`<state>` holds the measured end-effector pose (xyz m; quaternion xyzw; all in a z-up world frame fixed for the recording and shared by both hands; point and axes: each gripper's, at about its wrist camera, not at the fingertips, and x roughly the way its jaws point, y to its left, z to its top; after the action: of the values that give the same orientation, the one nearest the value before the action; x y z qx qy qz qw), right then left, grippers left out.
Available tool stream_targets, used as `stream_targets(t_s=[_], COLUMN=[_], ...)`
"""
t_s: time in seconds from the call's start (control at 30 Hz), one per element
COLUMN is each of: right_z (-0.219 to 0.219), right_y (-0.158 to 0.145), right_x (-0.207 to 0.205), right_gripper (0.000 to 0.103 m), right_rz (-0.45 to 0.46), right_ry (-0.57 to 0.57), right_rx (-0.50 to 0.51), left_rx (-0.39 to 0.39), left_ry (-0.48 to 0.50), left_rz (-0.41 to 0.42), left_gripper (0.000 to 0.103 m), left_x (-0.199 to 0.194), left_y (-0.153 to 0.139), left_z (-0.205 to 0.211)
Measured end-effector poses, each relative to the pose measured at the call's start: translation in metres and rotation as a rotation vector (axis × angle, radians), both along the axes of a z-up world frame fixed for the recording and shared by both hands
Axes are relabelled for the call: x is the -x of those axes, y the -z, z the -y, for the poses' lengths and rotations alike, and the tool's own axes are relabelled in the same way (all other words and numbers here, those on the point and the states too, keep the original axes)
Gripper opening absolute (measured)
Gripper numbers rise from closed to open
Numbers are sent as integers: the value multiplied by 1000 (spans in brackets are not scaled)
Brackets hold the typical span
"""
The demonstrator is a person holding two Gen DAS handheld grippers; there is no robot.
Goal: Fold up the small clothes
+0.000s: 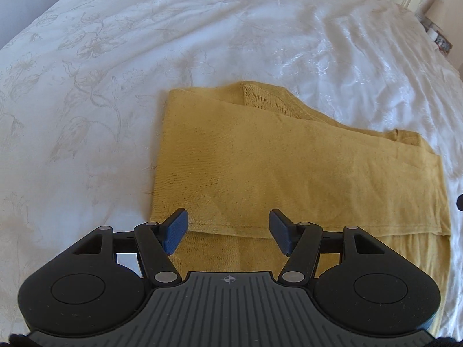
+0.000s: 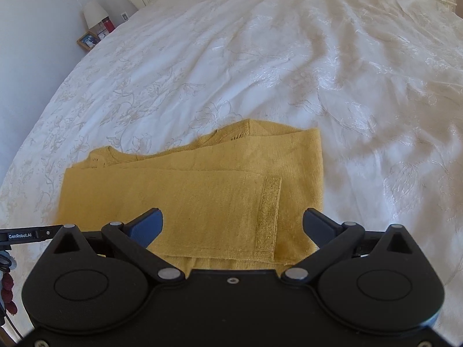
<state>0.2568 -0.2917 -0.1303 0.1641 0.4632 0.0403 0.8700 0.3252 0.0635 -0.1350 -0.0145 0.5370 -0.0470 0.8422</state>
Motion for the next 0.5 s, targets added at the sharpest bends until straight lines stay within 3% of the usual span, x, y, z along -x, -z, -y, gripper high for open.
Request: stream_targets(t_s=[0.27,0.5], right_z=[2,7], right_y=[23,45], right_x=[-22,-31], right_gripper=[102,101], right_rz=[-60,-121], right_ry=[0,27], right_rx=[-68,-151], left_rx=[-23,-20], left_ry=[4,6], left_rz=[-98,-99], left_gripper=[60,63], left_x=[-5,-4], left_y=[34,39], left_z=[-9,-11])
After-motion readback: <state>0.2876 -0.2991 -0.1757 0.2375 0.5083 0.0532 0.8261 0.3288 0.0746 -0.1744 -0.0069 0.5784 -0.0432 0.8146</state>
